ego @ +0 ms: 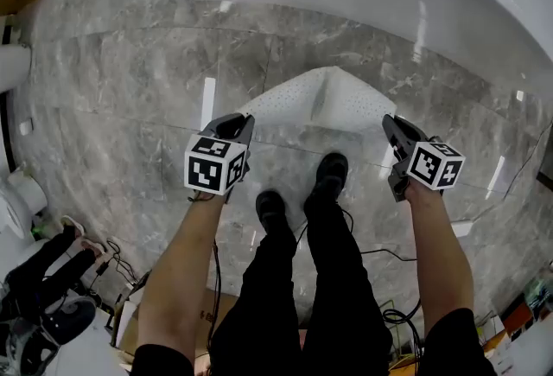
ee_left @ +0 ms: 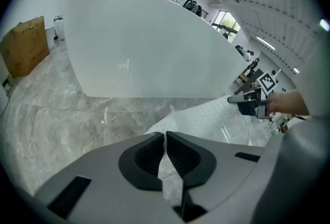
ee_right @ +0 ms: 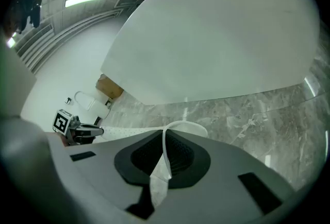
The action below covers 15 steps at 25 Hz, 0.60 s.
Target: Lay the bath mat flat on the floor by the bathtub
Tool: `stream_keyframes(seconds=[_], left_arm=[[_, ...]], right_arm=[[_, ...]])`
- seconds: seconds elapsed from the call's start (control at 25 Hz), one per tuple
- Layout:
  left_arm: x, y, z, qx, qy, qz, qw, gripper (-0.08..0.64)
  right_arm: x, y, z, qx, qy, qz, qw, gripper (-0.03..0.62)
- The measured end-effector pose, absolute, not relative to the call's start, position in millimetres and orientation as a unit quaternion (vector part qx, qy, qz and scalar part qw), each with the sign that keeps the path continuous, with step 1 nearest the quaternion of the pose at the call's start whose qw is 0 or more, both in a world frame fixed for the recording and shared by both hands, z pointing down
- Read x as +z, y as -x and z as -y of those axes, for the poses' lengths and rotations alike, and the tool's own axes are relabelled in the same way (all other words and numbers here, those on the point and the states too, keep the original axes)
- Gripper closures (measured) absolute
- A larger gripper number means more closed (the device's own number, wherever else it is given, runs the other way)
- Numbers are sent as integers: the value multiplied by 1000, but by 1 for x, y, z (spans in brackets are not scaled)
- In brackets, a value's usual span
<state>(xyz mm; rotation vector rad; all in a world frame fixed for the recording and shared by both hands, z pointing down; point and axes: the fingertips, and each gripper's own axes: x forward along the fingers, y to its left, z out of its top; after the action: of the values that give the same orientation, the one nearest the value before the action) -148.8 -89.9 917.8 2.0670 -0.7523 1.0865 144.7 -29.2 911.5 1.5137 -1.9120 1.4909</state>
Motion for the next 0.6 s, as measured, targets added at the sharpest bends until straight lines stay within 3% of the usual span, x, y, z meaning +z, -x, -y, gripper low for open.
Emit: stream_keyframes(seconds=[0.36,0.6], left_arm=[[974,177,119,482,-787,251,292,536],[992,157,145,485,-794,248,271,537]], right_arm=[[961,-164,35,484,-558,644,200,568],[990,-203,28,489,-553,625,253,566]])
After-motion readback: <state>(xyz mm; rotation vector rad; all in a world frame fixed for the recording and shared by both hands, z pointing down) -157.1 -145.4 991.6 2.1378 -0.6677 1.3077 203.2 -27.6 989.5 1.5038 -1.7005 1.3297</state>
